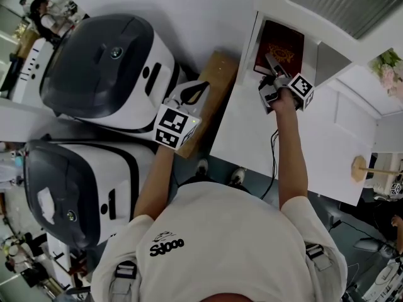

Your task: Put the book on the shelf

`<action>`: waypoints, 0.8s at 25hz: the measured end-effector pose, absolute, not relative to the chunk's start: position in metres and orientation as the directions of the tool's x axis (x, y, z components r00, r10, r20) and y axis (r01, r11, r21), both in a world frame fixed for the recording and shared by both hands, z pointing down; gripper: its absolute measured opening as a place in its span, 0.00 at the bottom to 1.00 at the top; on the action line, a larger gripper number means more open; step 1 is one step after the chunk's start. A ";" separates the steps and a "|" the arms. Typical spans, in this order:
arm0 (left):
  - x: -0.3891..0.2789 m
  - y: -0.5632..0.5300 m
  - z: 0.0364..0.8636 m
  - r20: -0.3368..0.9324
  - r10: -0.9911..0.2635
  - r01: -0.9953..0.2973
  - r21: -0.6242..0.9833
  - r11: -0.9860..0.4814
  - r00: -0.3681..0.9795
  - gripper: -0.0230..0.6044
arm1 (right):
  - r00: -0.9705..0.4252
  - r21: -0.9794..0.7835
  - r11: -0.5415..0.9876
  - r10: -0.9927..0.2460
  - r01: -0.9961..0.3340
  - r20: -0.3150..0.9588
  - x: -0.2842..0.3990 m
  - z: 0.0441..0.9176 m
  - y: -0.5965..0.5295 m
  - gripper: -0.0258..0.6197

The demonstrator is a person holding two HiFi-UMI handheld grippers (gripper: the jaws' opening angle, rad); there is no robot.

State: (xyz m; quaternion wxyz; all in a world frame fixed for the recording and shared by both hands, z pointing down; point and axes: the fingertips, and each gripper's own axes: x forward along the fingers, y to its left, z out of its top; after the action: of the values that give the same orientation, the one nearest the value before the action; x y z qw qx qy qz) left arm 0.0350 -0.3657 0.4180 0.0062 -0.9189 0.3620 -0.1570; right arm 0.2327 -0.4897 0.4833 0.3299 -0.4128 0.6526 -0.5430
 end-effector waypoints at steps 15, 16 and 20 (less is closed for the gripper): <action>0.033 -0.362 0.427 0.304 -0.655 -0.660 -0.100 -0.744 0.692 0.07 | -0.452 -0.986 0.069 -0.892 -0.149 0.005 0.230 0.485 -0.493 0.71; 0.034 -0.362 0.428 0.305 -0.652 -0.658 -0.098 -0.746 0.694 0.07 | -0.458 -0.985 0.078 -0.889 -0.155 0.002 0.228 0.483 -0.488 0.72; 0.042 -0.355 0.429 0.303 -0.635 -0.641 -0.091 -0.762 0.711 0.07 | -0.473 -0.982 0.088 -0.881 -0.169 0.002 0.225 0.483 -0.461 0.75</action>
State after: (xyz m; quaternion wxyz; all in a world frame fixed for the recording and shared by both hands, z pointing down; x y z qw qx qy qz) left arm 0.0417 -0.3545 0.4290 -0.0104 -0.9248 0.3449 -0.1601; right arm 0.2252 -0.4610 0.4835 0.3257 -0.3967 0.6618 -0.5464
